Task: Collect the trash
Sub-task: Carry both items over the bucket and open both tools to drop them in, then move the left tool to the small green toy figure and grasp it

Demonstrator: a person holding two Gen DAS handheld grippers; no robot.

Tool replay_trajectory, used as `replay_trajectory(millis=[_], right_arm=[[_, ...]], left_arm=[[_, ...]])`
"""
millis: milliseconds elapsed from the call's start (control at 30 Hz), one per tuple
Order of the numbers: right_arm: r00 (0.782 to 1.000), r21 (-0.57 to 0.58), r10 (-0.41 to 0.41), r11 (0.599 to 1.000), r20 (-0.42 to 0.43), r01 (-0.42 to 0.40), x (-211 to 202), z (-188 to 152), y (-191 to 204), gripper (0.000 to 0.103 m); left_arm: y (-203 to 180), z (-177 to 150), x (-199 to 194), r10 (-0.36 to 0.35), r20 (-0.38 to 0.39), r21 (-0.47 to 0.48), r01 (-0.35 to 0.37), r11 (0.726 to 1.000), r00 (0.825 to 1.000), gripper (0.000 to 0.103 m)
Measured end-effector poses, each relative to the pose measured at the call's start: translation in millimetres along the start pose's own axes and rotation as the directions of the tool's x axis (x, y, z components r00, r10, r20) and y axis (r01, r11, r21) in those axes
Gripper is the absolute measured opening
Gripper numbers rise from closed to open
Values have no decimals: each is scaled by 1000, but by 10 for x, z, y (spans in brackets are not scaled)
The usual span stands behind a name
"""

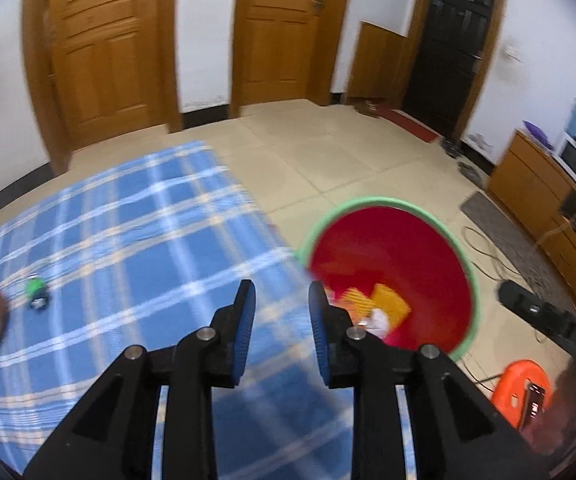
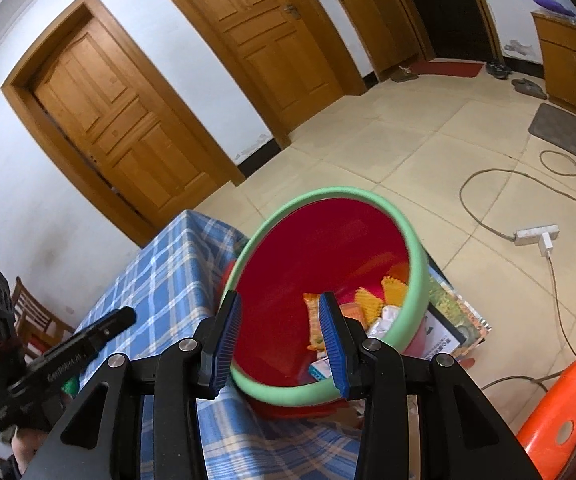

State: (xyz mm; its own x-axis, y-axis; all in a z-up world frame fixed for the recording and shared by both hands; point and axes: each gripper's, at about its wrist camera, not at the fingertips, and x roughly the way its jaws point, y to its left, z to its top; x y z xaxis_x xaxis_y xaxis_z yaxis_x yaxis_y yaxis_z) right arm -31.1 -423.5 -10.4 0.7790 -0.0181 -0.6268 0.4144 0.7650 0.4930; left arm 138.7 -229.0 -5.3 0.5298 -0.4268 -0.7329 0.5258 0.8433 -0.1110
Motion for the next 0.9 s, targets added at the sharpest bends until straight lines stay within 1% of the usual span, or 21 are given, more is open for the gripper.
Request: replay_trajectory(millis=[100,200,267,367,533,667,800,900], right_arm=[[1000,-11,7,1000,-10,-7,18,-27,68,41],[1000,-18,5,1000,-14,-5,28,-48,113,41],[1000,-20,3,1000,-15,-3,37,-56,144,41],[1000,-25,-2,1000,-16,2,43,-64,166,41],[1000,-39,-18,999,-20,18,58,-65,208,41],[999,-46,-37,998,-21,36,82,-66,237,41],[998,-51,-57,997,-31,55,121,-84,254,41],[997,-51,-69,996,-38,67,150,-91,260,41]], left_arm=[[304,11,-33,62,-2,-41,-62,997,998,27],[613,17,-40,122,-9,-80,-123,989,992,27],[833,6,-34,160,-20,-117,-161,980,987,27],[1131,-19,-11,197,-38,-168,-201,965,980,27],[1557,-39,111,237,-71,-238,-247,939,969,27],[1810,-42,228,256,-94,-274,-272,922,962,27],[1992,-68,323,242,-112,-319,-265,910,964,27],[2023,-61,329,237,-91,-316,-254,914,967,27]])
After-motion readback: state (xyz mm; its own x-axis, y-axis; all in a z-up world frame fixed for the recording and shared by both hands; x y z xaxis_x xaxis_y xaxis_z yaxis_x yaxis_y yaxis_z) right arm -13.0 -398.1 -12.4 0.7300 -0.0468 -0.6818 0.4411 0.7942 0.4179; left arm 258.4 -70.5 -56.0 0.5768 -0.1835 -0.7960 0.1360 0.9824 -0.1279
